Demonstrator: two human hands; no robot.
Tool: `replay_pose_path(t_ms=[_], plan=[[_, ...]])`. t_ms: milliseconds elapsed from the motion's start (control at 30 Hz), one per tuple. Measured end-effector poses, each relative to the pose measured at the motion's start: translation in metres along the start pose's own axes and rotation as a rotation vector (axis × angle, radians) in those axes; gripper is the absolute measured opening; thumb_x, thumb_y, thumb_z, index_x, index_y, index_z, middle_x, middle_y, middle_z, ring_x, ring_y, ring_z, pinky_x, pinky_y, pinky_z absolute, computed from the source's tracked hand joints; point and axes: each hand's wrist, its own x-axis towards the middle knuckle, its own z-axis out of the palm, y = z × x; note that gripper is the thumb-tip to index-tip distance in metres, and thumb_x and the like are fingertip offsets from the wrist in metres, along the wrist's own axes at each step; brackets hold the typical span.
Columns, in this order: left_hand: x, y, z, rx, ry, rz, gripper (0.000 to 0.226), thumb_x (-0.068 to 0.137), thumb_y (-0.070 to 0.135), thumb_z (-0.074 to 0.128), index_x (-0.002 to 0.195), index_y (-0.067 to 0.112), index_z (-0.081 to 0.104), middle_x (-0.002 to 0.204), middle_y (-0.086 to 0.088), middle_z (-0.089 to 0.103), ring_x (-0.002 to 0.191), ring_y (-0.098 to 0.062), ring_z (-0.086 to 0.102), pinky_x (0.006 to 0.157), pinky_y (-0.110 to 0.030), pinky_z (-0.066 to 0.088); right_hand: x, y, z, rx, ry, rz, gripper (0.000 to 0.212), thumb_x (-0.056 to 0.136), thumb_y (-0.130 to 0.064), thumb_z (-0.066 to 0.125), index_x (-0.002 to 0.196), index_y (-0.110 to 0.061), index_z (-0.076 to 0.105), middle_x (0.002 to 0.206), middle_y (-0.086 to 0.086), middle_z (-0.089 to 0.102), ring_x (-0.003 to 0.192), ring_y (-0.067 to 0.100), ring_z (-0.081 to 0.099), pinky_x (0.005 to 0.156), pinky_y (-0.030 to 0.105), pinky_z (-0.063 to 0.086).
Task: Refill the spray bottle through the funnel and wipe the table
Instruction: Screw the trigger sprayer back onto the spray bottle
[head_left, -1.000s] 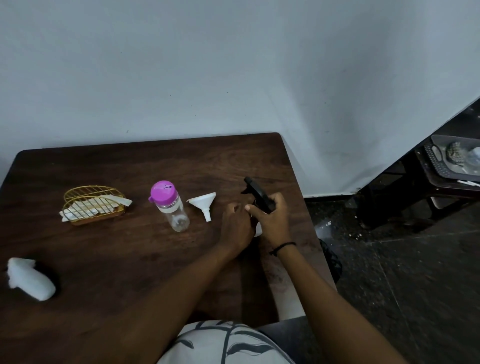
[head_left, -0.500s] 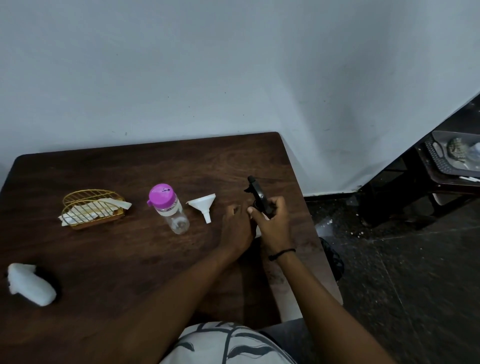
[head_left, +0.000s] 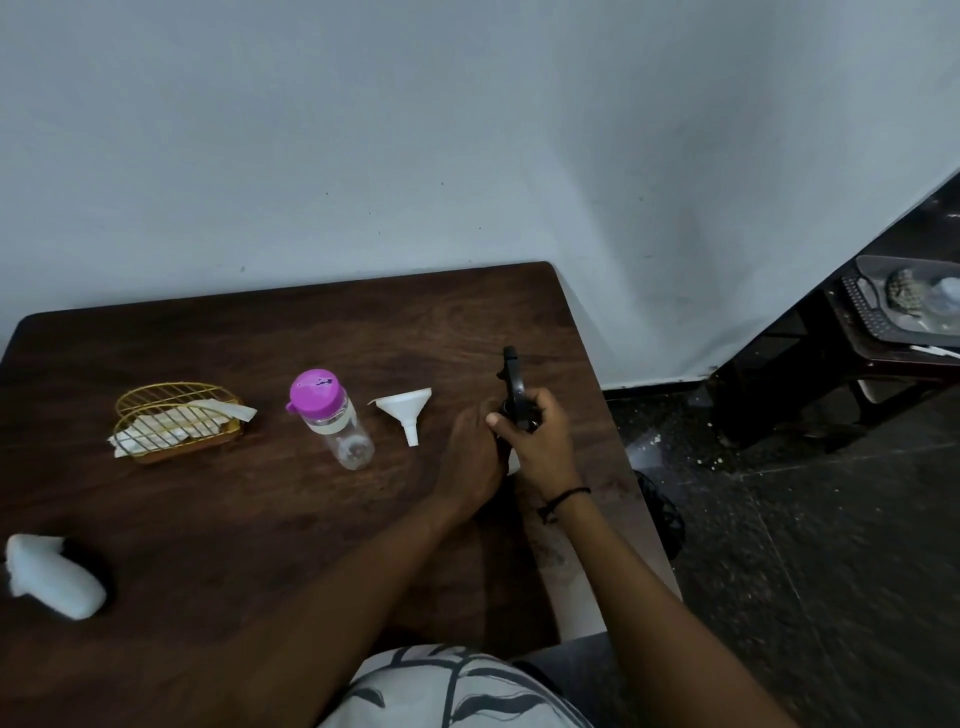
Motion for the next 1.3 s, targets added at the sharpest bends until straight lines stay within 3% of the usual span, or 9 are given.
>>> replay_pose_path(t_ms=[133,300,433,600,700,800,933,1167,1300], plan=[[0.009,-0.01,0.0,0.152,-0.072,0.007,0.023,0.1,0.016,0.051,0.118,0.008,0.062,0.122,-0.009,0.065,0.116,-0.026,0.057,0.1,-0.048,0.044,0.002,0.001,-0.016,-0.012,-0.124,-0.042,0.031,0.087,-0.005,0.072,0.114,-0.018,0.064,0.114,0.0,0.062,0.108,0.006,0.059,0.091,0.021,0.048],[0.008,-0.008,-0.001,0.066,-0.066,-0.031,0.022,0.098,0.018,0.052,0.117,0.013,0.063,0.122,-0.006,0.066,0.118,-0.024,0.058,0.102,-0.049,0.045,-0.001,-0.001,-0.009,-0.042,-0.03,-0.089,0.029,0.085,-0.001,0.071,0.106,-0.02,0.066,0.109,-0.003,0.06,0.106,0.009,0.058,0.095,0.026,0.048],[0.006,0.006,0.0,-0.083,-0.004,-0.099,0.035,0.093,0.034,0.042,0.099,0.009,0.065,0.101,-0.009,0.07,0.098,-0.024,0.066,0.088,-0.046,0.053,-0.009,0.0,0.011,-0.069,0.169,-0.122,0.024,0.084,-0.004,0.073,0.1,-0.02,0.065,0.101,-0.006,0.06,0.097,-0.012,0.054,0.082,0.003,0.041],[-0.008,-0.001,0.005,-0.222,-0.106,-0.431,0.048,0.105,0.021,0.033,0.147,-0.001,0.036,0.154,-0.019,0.04,0.144,-0.031,0.039,0.119,-0.042,0.033,-0.018,0.003,0.034,-0.136,0.374,-0.061,0.024,0.086,-0.014,0.074,0.11,-0.01,0.069,0.11,-0.002,0.061,0.093,-0.014,0.051,0.078,0.0,0.039],[-0.003,0.002,0.006,-0.174,-0.028,-0.39,0.049,0.099,0.027,0.037,0.137,-0.001,0.05,0.141,-0.022,0.054,0.134,-0.037,0.049,0.112,-0.047,0.04,-0.016,0.001,0.021,-0.052,0.254,-0.025,0.024,0.088,-0.011,0.071,0.111,-0.014,0.066,0.115,0.004,0.059,0.098,-0.002,0.055,0.08,0.005,0.044],[0.01,0.003,-0.001,0.004,-0.068,-0.225,0.022,0.094,0.021,0.056,0.111,0.01,0.065,0.113,-0.008,0.069,0.113,-0.028,0.06,0.099,-0.046,0.047,-0.007,-0.002,-0.002,-0.053,0.02,-0.038,0.027,0.089,-0.005,0.069,0.113,-0.015,0.064,0.115,0.008,0.057,0.106,0.017,0.057,0.09,0.02,0.049],[0.015,-0.006,-0.008,-0.1,-0.175,-0.141,0.035,0.092,0.008,0.063,0.127,0.009,0.061,0.13,-0.01,0.062,0.129,-0.028,0.053,0.108,-0.051,0.043,0.003,-0.009,-0.018,-0.057,-0.12,-0.075,0.031,0.084,0.0,0.073,0.105,-0.021,0.067,0.103,-0.006,0.059,0.107,0.025,0.059,0.094,0.033,0.051],[0.005,0.003,-0.003,-0.058,-0.025,-0.141,0.035,0.095,0.006,0.058,0.13,0.001,0.059,0.134,-0.016,0.06,0.128,-0.029,0.054,0.109,-0.046,0.042,-0.003,-0.002,-0.002,-0.082,0.061,-0.061,0.025,0.08,-0.003,0.077,0.104,-0.005,0.071,0.105,0.015,0.06,0.095,0.013,0.057,0.085,0.028,0.047],[0.002,0.013,-0.003,-0.044,0.046,-0.189,0.031,0.098,0.007,0.054,0.127,-0.001,0.06,0.128,-0.017,0.064,0.121,-0.028,0.059,0.103,-0.042,0.045,-0.011,0.003,0.015,-0.172,0.25,-0.009,0.032,0.079,-0.018,0.08,0.11,-0.01,0.073,0.107,0.001,0.06,0.097,0.013,0.058,0.086,0.033,0.052]])
